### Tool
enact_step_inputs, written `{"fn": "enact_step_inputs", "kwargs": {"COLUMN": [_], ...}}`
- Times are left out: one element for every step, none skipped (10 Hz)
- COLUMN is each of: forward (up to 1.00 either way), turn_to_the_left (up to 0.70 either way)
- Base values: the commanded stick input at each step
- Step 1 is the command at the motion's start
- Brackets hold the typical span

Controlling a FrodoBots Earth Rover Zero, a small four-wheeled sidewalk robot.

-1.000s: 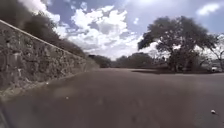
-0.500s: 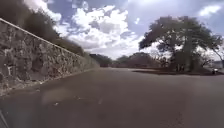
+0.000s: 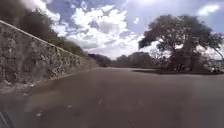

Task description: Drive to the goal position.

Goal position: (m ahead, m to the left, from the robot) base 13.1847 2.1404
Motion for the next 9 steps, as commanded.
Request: {"fn": "enact_step_inputs", "kwargs": {"forward": [0.7,0.7,0.7,0.7,0.7,0.7,0.7,0.7,0.7], "turn_to_the_left": [0.0,0.0,0.0,0.0,0.0,0.0,0.0,0.0,0.0]}}
